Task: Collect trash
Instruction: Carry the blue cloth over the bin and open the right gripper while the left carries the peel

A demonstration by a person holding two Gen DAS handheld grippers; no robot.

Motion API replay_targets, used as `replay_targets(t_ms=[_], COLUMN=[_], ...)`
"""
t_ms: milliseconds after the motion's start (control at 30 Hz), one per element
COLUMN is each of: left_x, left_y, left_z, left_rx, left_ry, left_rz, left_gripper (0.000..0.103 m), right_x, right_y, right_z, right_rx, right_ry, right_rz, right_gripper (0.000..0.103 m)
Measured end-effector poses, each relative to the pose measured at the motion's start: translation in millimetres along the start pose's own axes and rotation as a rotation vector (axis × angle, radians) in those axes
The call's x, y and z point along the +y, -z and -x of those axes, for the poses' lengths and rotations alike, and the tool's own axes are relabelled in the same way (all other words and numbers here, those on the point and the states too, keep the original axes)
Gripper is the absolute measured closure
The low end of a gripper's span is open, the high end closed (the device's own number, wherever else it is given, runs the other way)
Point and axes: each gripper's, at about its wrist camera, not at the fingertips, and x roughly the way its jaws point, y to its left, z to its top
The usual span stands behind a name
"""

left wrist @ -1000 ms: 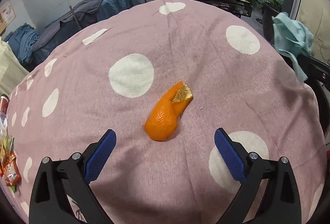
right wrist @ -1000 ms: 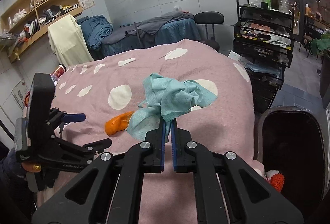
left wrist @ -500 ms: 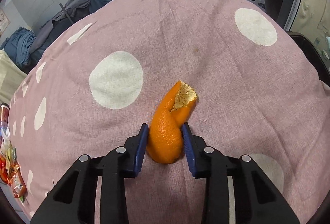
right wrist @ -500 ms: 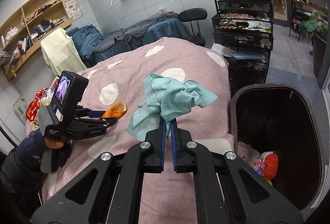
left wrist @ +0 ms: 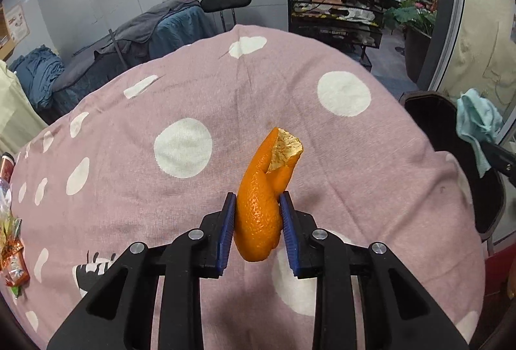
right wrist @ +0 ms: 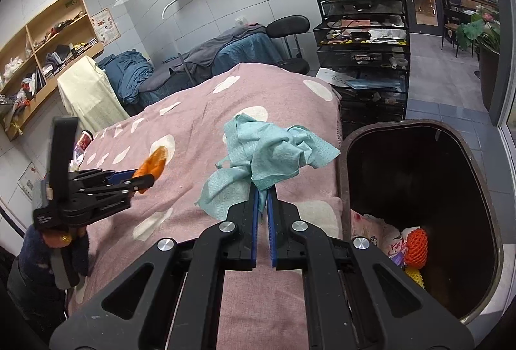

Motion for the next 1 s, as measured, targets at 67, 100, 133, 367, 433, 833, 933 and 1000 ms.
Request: replay_targets(t_ms=[67,100,133,367,433,833,933,1000], left_x=[-6.7,-9.5,-11.9,-38.7,-47.5,-112.0,-124.4,-132.4], left_y=[2.2,2.3,2.8,10.2,11.0,8.2,4.9,3.7], left_z=[13.4,17.9,22.5,46.6,50.4,53.1,48.3,45.3], left_rx=[-0.033,-0.044,-0.056,-0.108,-0.120,-0.130,-0.121,-0.114], left_ry=[0.010,0.014,0.022,0.108,0.125,0.231,0.251,0.263], left_rz=[0.021,0.024,0.029,0.068,0.074,0.019,0.002,-0.007], left_gripper=[0.075,0.075,0.075,0.075,0.075,0.075,0.075,0.075], right_x=[-3.1,-4.3,-6.5,-19.2,-23.8,-65.8,-85.3,-94.4], right_y=[1.4,2.0,3.1,8.7,10.0,15.9,18.7,20.2], right_z=[3.0,4.2,6.1,17.5,21.4,37.5,35.5,33.4], right_rx=[-0.005,-0.006,-0.009,-0.019,-0.022,-0.039,-0.025,-0.013], right_ry=[0.005,0.007,0.010,0.031,0.038,0.156,0.208,0.230], right_rz=[-0.007,-0.010,-0.015,-0.042,-0.049,-0.105,-0.141,-0.157], right_gripper=[0.096,0.096,0.096,0.096,0.096,0.096,0.096,0.096])
